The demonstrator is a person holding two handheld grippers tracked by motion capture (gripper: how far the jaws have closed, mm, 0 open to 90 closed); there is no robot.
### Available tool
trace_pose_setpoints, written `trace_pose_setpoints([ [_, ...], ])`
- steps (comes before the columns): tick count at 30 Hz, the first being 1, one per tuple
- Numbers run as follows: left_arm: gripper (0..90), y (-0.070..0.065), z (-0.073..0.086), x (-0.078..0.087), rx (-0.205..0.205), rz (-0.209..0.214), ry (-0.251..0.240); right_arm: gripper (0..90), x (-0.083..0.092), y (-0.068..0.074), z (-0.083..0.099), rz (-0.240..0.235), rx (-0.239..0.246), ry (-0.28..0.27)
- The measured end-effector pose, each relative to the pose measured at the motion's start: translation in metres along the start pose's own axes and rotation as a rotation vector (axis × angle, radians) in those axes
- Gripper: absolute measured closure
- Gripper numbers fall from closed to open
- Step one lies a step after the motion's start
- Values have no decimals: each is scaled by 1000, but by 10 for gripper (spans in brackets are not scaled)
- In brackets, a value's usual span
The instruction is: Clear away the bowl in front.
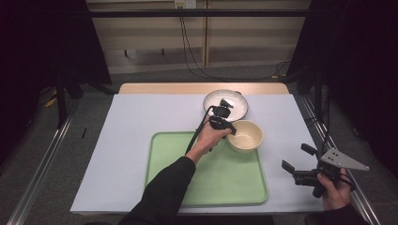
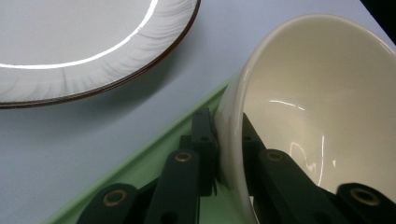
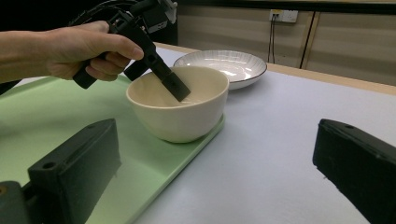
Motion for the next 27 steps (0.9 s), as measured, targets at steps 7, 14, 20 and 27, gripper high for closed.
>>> trace_pose_setpoints([
  [7, 795, 0, 1, -1, -14, 16, -5, 2, 1, 0, 0, -4, 8, 3],
  [14, 668, 2, 2, 3, -74, 36, -48, 2, 0, 0, 0, -3, -2, 5],
  [20, 429, -1, 2, 11, -152, 14, -126, 2, 0, 0, 0, -2, 0, 1],
  [27, 138, -1, 2, 11, -143, -31, -185, 2, 1, -1, 0, -1, 8, 2],
])
Point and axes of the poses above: each handheld gripper's, and its own axes: x roughly backward along the jaws, z roughly out of its underside, y roughly to its left, the point moved 2 cm from there along -x, roughly forward along the jaws, and after that the axes turned 8 degrees about -z, right-handed, at the moved point
